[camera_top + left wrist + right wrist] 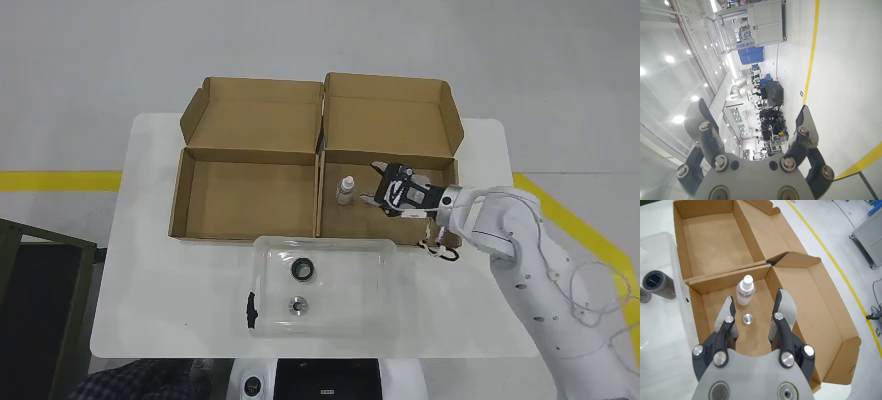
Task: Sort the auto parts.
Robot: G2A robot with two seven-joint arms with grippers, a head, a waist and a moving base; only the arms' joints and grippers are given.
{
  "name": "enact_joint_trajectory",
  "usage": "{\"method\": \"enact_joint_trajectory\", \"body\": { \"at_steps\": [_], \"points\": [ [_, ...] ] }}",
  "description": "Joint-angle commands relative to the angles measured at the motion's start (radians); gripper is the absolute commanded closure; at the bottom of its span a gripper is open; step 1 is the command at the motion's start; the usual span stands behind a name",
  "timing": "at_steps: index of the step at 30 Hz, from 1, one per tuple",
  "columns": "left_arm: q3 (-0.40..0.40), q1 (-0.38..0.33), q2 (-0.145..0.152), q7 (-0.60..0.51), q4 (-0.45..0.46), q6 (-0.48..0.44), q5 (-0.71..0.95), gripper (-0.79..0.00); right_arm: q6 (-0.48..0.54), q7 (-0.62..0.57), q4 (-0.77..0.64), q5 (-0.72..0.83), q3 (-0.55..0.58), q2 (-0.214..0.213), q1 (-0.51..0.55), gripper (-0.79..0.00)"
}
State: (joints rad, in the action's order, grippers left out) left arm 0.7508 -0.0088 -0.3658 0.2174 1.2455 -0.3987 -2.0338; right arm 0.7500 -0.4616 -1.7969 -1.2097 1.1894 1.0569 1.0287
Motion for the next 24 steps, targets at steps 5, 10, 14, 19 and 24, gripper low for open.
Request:
{"method": "enact_joint_trajectory", "body": {
  "at_steps": [5,10,14,19,24],
  "points": [
    [0.0,0.0,0.0,0.0,0.0,0.0,0.0,-0.785,0.006,0.025,-0.172,0.013,0.02,-0.011,0.113,-0.468],
    [0.0,0.0,0.0,0.0,0.0,0.0,0.0,-0.785,-0.01,0.068,-0.281,0.002,-0.007,-0.013,0.203,-0.468],
    [0.0,0.0,0.0,0.0,0.0,0.0,0.0,-0.785,-0.022,0.095,-0.308,-0.028,-0.06,-0.01,0.246,-0.48],
    [0.0,0.0,0.0,0.0,0.0,0.0,0.0,-0.785,-0.029,0.108,-0.279,-0.085,-0.15,-0.001,0.254,-0.468],
    [0.0,0.0,0.0,0.0,0.0,0.0,0.0,-0.785,-0.04,0.114,-0.223,-0.137,-0.217,0.01,0.232,-0.489]
  ]
}}
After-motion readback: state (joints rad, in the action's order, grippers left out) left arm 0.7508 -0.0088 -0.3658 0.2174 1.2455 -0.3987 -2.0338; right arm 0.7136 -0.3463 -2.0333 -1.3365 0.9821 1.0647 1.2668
